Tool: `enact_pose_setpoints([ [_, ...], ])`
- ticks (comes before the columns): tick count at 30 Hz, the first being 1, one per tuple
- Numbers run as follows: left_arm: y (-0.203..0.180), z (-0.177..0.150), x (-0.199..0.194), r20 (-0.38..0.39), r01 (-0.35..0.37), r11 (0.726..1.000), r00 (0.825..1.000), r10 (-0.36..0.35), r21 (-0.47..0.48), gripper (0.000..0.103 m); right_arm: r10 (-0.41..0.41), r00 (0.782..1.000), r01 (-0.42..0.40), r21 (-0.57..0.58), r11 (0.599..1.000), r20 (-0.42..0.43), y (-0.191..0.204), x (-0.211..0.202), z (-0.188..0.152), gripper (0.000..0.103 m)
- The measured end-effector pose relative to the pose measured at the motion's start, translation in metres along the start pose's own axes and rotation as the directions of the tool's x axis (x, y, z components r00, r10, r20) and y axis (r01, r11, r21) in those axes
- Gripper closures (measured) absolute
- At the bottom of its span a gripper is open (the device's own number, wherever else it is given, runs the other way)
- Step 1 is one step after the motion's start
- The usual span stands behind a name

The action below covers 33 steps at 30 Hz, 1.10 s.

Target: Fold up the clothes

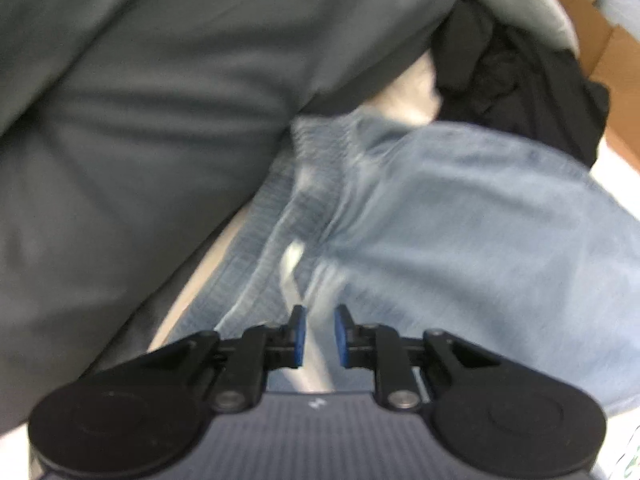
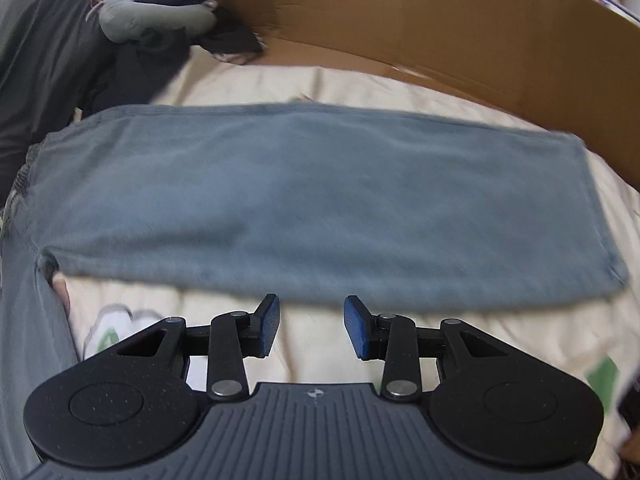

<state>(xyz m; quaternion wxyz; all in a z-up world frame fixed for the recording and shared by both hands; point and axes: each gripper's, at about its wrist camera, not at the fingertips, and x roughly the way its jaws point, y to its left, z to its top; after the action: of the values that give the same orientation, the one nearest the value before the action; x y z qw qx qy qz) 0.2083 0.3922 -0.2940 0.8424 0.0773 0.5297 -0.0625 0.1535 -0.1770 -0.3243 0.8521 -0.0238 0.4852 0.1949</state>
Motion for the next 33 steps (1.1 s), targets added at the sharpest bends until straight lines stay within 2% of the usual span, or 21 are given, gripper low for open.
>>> enact_pose_setpoints([
  [6,-0.04,0.03,0.009,0.084,0.075,0.993,0.993,-0.082,0.089,0.085,-0.038,0.999,0.039,-0.022,0.999,0.026,0.018,0.03,0.018,0.06],
  [11,-0.059,0.05,0.032,0.104,0.098,0.989,0.989,-0.11,0.112,0.085,-0.032,0.999,0.032,0.015,0.999,0.013,0.016,0.046,0.023,0.06],
  [16,-0.063,0.068,0.068,0.077,0.076,0.995,0.994,-0.08,0.062,0.085,-0.045,0.999,0.046,0.067,0.997,-0.028,0.013,0.065,0.02,0.06],
  [20,-0.062,0.08,0.095,0.043,0.058,0.998,0.997,-0.059,0.018,0.085,-0.054,0.997,0.056,0.049,0.997,-0.046,0.016,0.073,0.017,0.06],
  [23,-0.061,0.086,0.109,0.054,0.039,0.999,0.998,-0.04,0.006,0.085,-0.058,0.997,0.06,0.042,0.997,-0.047,0.014,0.074,0.014,0.06],
  [26,-0.063,0.093,0.114,0.099,-0.029,1.0,0.995,0.029,0.005,0.084,-0.085,0.996,0.086,0.031,0.996,-0.034,0.012,0.074,0.011,0.06],
  [28,-0.061,0.099,0.118,0.099,-0.065,0.998,0.993,0.065,0.002,0.086,-0.102,0.994,0.102,0.011,0.995,-0.029,0.011,0.074,0.009,0.06],
  [31,-0.056,0.105,0.111,0.08,-0.051,0.998,0.995,0.055,-0.043,0.089,-0.144,0.989,0.144,0.001,0.99,-0.039,0.008,0.072,0.012,0.06],
  [33,-0.058,0.104,0.098,0.099,-0.033,0.999,0.994,0.036,-0.023,0.088,-0.172,0.984,0.173,0.036,0.984,-0.036,0.003,0.067,0.015,0.06],
])
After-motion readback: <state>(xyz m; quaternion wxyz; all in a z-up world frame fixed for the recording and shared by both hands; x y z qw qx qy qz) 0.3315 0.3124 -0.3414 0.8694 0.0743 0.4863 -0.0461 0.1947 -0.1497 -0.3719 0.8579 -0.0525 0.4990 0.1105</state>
